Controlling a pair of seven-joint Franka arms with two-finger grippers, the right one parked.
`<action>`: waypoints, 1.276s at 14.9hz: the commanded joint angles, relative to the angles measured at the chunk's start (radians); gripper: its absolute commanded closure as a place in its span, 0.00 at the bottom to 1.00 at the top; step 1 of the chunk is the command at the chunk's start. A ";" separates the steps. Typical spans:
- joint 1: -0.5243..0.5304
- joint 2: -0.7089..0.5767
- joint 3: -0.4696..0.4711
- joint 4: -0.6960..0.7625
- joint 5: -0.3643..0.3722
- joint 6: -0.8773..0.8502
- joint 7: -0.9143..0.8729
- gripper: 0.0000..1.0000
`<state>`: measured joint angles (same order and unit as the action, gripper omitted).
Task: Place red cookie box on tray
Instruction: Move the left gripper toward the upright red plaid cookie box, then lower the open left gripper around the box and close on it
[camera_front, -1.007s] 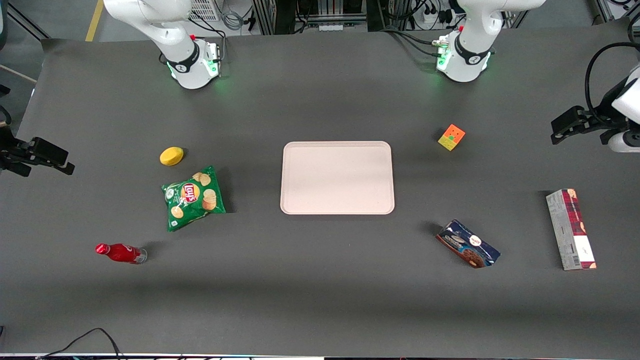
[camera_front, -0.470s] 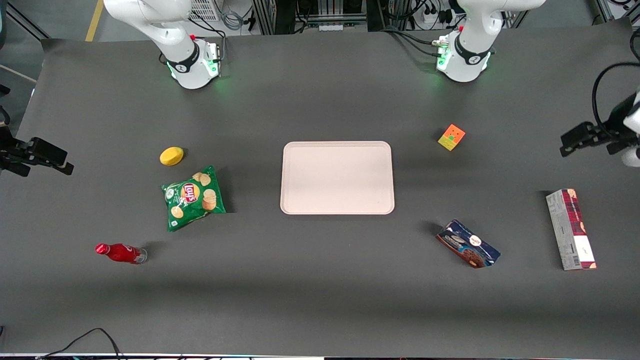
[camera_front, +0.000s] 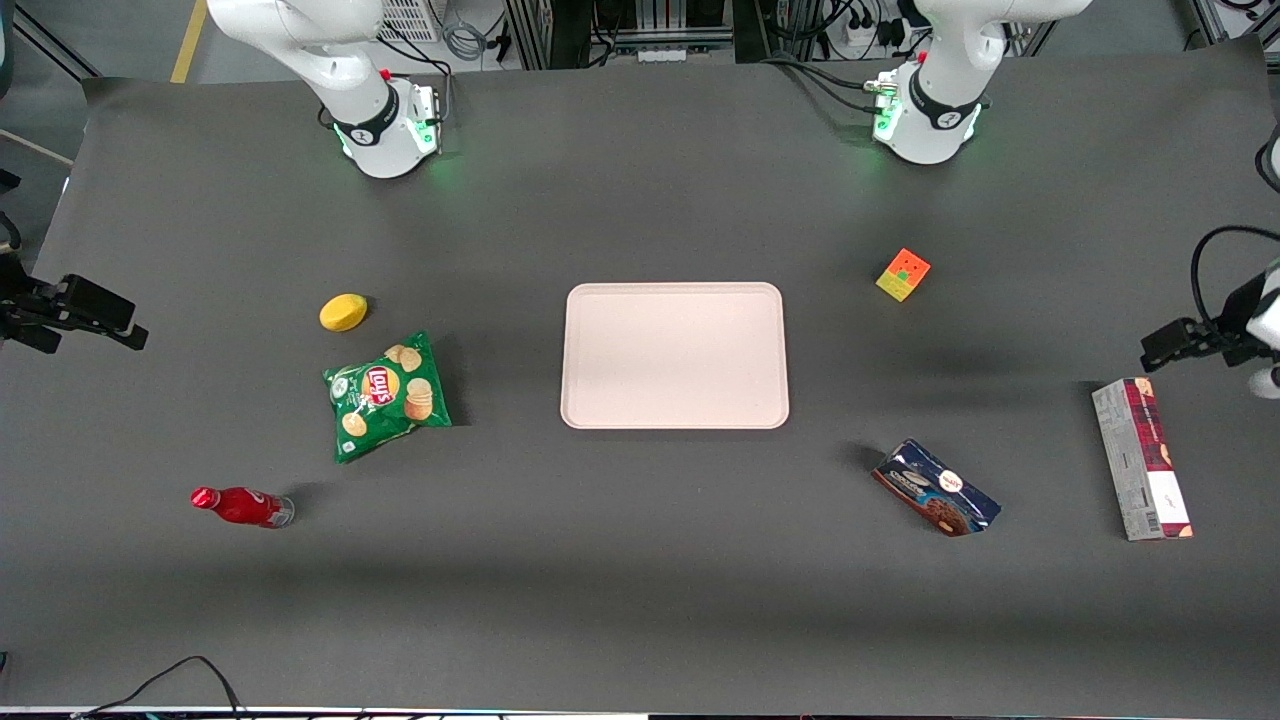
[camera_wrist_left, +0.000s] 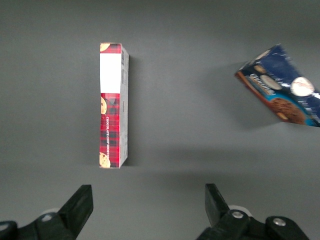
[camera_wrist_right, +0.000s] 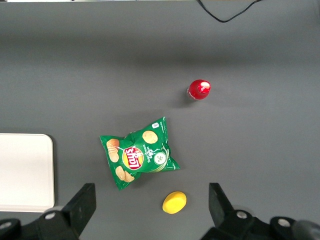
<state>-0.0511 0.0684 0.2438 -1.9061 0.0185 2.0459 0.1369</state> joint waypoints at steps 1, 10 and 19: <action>-0.006 0.112 0.022 0.009 -0.040 0.063 0.039 0.00; 0.030 0.372 0.055 0.024 -0.198 0.269 0.243 0.00; 0.039 0.502 0.123 0.099 -0.319 0.321 0.510 0.00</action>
<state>-0.0111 0.5249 0.3508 -1.8510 -0.2650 2.3678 0.5901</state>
